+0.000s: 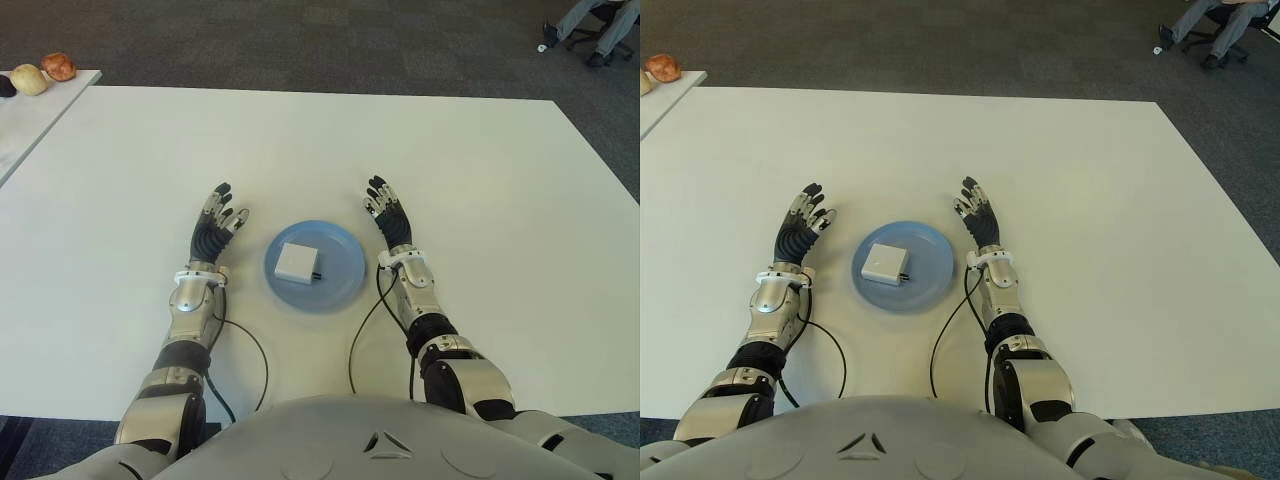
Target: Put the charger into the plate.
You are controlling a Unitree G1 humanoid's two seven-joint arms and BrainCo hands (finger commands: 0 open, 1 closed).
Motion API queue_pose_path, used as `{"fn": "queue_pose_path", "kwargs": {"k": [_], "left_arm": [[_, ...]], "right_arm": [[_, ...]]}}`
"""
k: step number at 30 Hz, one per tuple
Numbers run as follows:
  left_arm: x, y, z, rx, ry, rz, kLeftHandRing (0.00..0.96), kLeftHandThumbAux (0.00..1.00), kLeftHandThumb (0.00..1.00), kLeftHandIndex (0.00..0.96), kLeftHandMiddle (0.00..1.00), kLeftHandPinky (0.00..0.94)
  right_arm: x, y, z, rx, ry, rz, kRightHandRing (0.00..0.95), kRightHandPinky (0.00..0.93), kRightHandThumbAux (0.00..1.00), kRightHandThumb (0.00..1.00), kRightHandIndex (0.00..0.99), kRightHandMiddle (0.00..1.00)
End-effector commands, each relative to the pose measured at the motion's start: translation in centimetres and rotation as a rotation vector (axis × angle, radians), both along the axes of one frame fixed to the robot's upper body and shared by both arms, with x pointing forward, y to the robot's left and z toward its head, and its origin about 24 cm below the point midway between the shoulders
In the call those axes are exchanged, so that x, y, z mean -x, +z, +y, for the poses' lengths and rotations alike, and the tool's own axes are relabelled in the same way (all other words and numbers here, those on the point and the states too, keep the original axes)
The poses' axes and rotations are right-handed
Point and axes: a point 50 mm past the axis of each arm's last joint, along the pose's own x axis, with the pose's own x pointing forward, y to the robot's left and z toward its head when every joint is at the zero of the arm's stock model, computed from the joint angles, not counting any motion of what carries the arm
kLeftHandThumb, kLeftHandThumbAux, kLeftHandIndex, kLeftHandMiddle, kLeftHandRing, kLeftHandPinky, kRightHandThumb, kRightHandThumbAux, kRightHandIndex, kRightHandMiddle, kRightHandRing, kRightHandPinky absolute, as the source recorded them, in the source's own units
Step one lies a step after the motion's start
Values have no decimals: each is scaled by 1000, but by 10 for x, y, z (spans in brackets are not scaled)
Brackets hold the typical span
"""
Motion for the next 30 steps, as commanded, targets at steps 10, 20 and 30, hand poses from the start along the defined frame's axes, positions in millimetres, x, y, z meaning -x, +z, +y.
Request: {"fn": "queue_pose_path", "kwargs": {"k": [10,20,30], "left_arm": [[16,-23,-20,-30,-19,118,0,574,0,0,0,0],[12,-20,-24,-26,-35,123,0,579,0,0,0,0],[8,-21,-27,2,-52,122,0,583,0,0,0,0]], "right_arm": [[21,-25,-5,-15,-17,126,0,0,638,22,0,6],[24,-27,-2,-28,-14,127,0,0,641,23,0,11],[25,-26,2,-18,-10,123,0,0,644,20,0,12]]}}
